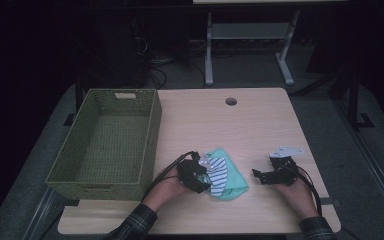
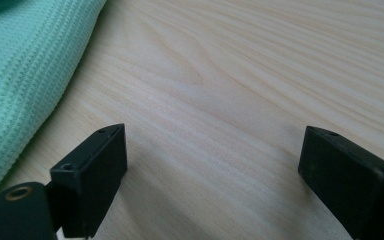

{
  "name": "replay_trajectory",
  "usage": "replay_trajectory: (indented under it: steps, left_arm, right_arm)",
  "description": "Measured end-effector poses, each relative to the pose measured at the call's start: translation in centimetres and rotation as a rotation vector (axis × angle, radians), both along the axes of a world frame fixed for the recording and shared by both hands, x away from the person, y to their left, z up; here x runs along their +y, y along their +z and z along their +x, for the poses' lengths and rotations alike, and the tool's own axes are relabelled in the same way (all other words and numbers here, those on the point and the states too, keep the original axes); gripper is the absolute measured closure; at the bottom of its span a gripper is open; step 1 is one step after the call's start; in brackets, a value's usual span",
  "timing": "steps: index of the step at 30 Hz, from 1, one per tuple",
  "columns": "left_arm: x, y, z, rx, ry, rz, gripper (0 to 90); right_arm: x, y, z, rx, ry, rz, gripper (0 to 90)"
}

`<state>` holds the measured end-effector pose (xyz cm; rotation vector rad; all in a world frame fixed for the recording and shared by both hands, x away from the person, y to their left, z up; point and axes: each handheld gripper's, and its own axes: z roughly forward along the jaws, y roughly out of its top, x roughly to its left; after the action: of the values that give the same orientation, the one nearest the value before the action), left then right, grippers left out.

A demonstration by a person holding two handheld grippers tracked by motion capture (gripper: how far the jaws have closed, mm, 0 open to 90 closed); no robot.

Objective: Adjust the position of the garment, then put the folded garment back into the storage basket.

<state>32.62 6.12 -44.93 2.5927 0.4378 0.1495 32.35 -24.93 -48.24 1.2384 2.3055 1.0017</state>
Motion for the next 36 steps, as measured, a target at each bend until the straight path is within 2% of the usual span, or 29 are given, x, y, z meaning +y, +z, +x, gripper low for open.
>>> replay_trajectory:
  steps: [9,13,19,27,32,35,36]
  left_arm:
    - [-0.1,0.1,0.7,-0.022,-0.006,0.006,67.8]
    - [0.1,0.2,1.2,-0.004,0.0,-0.005,75.4]
    - [0.1,0.2,1.2,-0.004,0.003,-0.001,76.9]
    - [0.2,0.5,1.3,0.028,0.043,-0.012,77.9]
    - [0.7,1.4,1.4,0.055,0.076,-0.06,78.0]
    - [1.1,2.1,1.4,0.058,0.077,-0.065,78.0]
    - [1.1,2.2,1.3,0.065,0.094,-0.085,78.0]
  right_arm:
    - [0.0,0.0,0.0,0.001,-0.002,0.001,11.5]
    - [0.0,0.0,0.0,0.002,-0.005,0.002,11.2]
    - [0.1,0.0,0.0,0.003,-0.01,0.002,11.1]
    - [0.1,0.0,0.0,0.003,-0.01,0.002,11.1]
    - [0.1,0.0,0.0,0.003,-0.01,0.002,11.1]
    - [0.0,0.0,0.0,0.001,-0.008,0.001,11.1]
    - [0.0,0.0,0.0,0.0,-0.007,0.001,11.1]
